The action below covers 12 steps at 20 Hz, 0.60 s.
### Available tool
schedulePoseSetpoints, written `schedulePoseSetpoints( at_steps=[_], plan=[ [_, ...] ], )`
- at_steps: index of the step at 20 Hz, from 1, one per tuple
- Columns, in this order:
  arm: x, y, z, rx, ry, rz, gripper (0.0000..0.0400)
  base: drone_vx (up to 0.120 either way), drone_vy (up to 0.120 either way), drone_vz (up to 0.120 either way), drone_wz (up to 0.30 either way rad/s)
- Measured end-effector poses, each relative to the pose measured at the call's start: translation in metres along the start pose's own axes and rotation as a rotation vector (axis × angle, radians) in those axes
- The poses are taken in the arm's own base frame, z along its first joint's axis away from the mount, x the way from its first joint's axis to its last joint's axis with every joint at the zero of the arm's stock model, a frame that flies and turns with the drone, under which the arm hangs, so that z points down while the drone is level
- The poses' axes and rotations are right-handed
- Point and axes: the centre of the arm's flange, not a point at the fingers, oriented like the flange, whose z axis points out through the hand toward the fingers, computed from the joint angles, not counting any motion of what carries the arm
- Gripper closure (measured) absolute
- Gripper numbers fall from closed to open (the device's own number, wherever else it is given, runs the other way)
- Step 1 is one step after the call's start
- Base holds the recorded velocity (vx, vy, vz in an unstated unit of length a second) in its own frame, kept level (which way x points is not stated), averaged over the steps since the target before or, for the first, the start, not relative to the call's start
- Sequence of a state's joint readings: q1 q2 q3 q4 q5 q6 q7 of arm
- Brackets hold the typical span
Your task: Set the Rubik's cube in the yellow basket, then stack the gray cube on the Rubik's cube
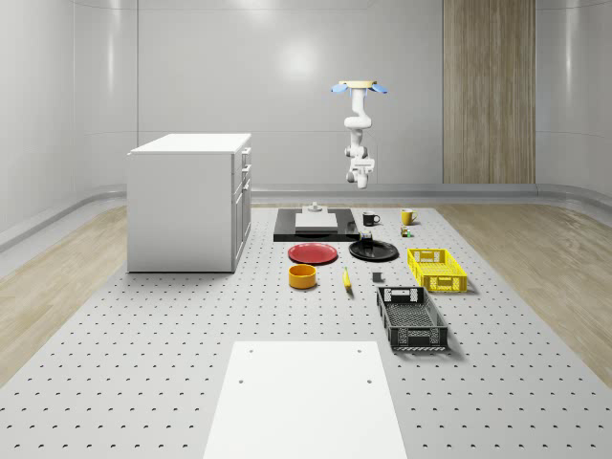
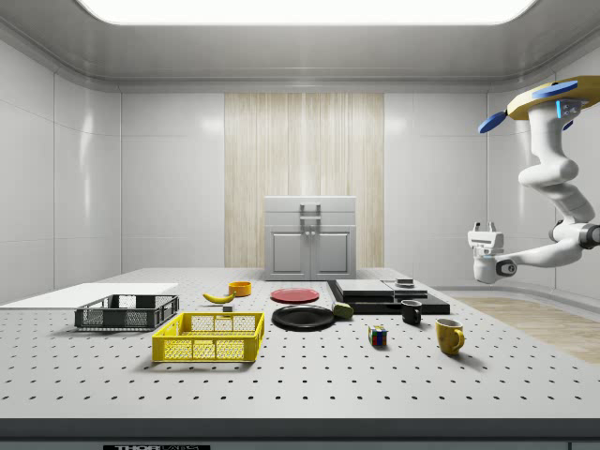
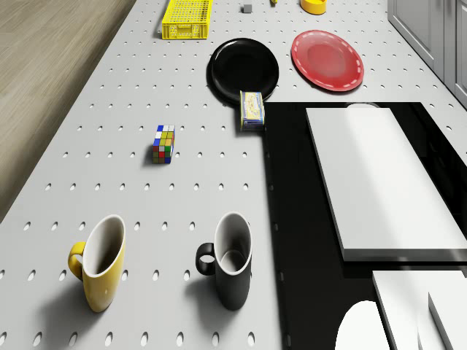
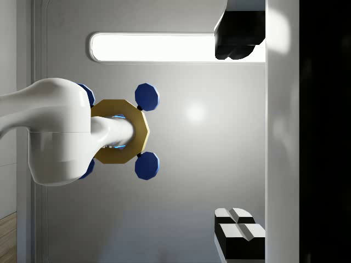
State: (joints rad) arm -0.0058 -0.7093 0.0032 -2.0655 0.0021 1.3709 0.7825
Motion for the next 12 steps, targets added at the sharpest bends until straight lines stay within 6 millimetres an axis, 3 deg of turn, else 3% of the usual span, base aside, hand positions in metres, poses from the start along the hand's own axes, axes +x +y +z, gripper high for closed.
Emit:
schedulePoseSetpoints(
  at_steps=[5, 12],
  plan=[
    [0.0002, -0.0002, -0.0056, 0.003, 0.003, 0.0, 0.0, 0.0, 0.008, 0.0, 0.0],
    [0.0, -0.0001, -0.0077, 0.006, 0.007, 0.0, 0.0, 0.114, 0.12, 0.0, 0.0]
  ],
)
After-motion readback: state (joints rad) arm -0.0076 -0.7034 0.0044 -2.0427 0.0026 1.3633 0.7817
